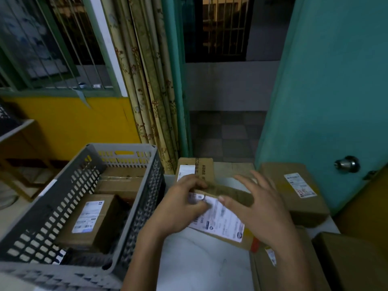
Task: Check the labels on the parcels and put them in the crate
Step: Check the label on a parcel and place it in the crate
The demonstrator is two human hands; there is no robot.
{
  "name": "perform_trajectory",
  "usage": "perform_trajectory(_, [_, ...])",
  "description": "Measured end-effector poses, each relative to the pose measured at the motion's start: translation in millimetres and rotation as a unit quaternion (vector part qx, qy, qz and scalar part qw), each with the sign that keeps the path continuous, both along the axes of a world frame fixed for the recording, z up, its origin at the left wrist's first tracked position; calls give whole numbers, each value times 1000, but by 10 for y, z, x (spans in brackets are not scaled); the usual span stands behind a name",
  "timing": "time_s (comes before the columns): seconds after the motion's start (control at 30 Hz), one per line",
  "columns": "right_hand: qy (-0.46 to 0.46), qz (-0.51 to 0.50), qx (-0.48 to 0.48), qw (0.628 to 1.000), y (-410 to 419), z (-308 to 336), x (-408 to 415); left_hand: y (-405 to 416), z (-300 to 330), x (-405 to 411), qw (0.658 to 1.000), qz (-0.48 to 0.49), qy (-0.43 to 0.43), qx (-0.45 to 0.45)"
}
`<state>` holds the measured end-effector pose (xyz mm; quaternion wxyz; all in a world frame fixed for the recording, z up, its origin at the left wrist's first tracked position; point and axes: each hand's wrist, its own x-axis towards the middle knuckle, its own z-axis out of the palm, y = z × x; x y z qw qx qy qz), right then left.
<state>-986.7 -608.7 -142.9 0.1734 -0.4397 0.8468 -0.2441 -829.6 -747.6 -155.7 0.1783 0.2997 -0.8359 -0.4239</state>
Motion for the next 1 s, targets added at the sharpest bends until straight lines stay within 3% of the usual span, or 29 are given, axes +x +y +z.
perform_trajectory(0.1, [-35,74,73,994,-19,-48,35,39,23,2,998,-53,-19,-19])
perform_trajectory(0.2, [-125,104,61,985,-46,-136,39,45,12,18,996,-68,-30,-47])
perform_trajectory(0.27, [-192,95,31,976,-46,-182,37,16,-12,51,997,-43,-11,-60])
perform_trajectory(0.37, [-235,48,-32,970,-74,-313,57,-33,-73,78,995,70,33,-57])
perform_trajectory(0.47, [-289,13,-83,954,-170,-466,131,-41,-150,88,987,146,74,2])
perform_trajectory(0.63, [-359,-20,-146,922,-382,-472,365,-6,-189,96,954,109,162,229])
perform_trajectory(1.0, [-374,-48,-279,883,-779,-444,650,-380,-154,434,944,93,154,277])
